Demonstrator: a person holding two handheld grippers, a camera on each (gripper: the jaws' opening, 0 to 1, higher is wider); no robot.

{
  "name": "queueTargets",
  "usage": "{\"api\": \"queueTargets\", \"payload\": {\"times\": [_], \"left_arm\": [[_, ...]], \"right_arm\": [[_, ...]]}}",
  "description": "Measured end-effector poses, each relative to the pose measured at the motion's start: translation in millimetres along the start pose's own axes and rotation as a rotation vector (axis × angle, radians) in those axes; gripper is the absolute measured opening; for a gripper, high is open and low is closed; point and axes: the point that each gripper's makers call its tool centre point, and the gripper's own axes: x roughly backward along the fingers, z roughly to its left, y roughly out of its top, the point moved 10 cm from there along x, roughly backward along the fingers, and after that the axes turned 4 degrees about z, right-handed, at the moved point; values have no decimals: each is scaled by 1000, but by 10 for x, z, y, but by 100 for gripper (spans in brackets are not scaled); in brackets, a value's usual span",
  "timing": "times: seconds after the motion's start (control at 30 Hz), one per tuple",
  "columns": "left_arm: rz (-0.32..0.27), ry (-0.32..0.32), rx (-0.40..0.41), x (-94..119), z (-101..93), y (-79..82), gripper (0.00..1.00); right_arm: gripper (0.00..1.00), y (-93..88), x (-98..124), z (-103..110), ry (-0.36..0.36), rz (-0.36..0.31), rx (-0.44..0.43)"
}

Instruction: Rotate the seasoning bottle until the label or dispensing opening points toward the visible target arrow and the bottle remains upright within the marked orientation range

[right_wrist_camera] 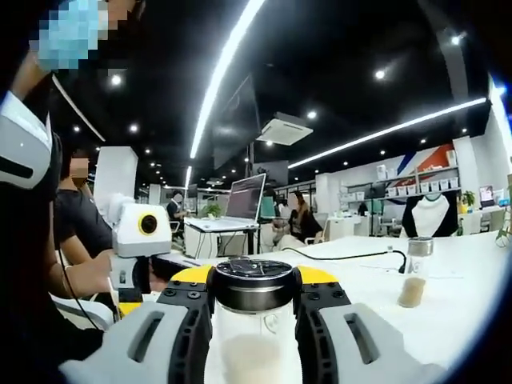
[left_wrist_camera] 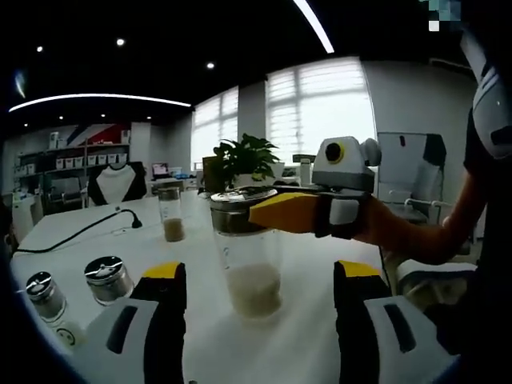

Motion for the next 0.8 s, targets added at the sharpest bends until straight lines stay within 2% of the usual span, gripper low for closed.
{"api": "queueTargets", "payload": {"times": [0.37,0.53,0.57,0.8], "left_arm": [[-17,-78,23,-17,42,-36,79],[-8,-108,15,-11,89,-53,78],[-8,-111,16,-8,103,-62,78],[-3,-108,18,-6,166,-112,76]], "right_arm": [[36,-92,-111,32,114,31,-12],[36,-87,-156,47,220,19,-32],[36,-89,-163,57,249,23,-33],[36,-134,-252,119,313,44,-26]]}}
